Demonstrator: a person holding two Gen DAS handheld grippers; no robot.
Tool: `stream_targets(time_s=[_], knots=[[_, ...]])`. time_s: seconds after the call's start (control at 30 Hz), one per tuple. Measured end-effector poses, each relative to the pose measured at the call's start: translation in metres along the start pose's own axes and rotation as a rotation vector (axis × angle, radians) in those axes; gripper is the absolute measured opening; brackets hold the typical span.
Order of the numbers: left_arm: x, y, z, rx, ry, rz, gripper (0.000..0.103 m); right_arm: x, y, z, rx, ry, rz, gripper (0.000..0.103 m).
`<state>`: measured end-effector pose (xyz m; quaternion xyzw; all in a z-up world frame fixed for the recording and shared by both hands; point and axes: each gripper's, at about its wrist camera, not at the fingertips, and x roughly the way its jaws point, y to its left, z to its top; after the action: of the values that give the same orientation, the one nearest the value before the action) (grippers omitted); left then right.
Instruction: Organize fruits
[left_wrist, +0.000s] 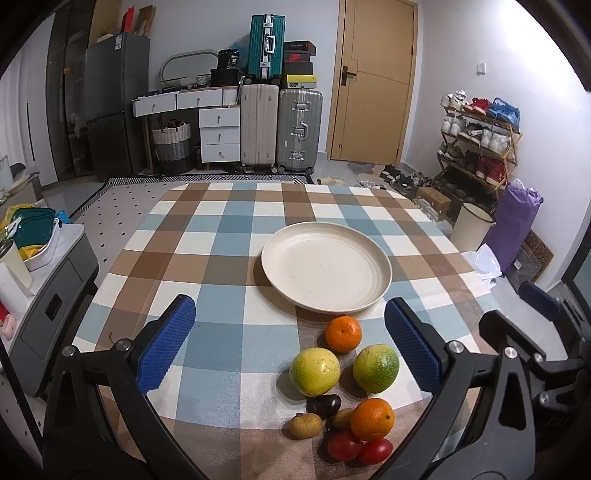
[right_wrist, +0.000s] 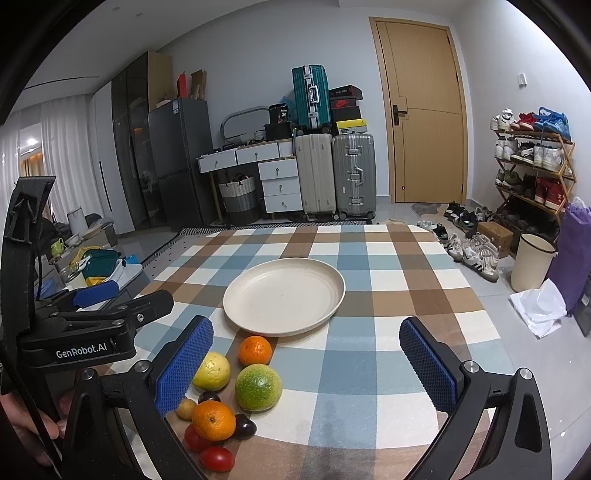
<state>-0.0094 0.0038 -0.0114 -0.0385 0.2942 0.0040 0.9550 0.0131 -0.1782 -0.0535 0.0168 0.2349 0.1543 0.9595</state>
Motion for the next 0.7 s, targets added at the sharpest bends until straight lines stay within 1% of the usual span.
stream_targets(time_s=[0.17, 0.7], knots=[[0.0005, 0.0005, 0.0022, -0.002, -0.006, 0.004, 0.102, 0.0024, -0.0013, -0.0007, 0.010, 0.002, -0.001, 0.103], [0.0058, -0.0005, 0.0032, 0.000, 0.011, -0.003, 0.102, 0.0061, -0.0031, -0.0034, 0.022, 0.007, -0.003, 0.103]])
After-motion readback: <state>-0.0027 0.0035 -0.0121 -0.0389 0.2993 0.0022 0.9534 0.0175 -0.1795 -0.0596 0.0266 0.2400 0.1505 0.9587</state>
